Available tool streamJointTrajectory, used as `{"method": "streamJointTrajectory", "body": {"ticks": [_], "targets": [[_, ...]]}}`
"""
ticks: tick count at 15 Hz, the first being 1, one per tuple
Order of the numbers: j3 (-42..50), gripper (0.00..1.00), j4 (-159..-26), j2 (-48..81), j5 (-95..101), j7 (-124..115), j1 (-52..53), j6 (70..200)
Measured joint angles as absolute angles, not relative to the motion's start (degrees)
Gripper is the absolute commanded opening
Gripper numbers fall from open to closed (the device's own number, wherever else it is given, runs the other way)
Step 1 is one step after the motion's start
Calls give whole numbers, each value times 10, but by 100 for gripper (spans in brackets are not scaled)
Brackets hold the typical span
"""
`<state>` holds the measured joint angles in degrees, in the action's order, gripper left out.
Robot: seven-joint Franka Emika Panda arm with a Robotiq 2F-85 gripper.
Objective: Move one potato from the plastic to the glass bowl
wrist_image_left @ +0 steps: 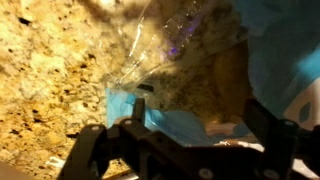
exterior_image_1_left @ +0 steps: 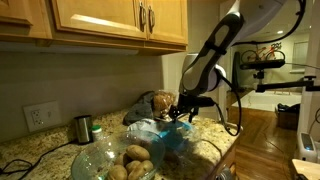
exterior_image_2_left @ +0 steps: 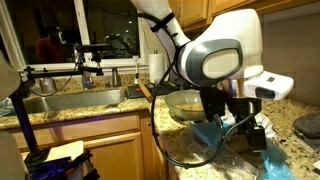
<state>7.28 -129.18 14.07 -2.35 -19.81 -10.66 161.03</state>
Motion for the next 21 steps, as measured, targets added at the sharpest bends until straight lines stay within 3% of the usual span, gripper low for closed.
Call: {"method": "streamJointTrajectory", "body": {"ticks": [11,21], "targets": [[73,100,-1280,142,-73,-170,-106,1575],[33,100,-1281,139,-240,-3,-120,1578]]}}
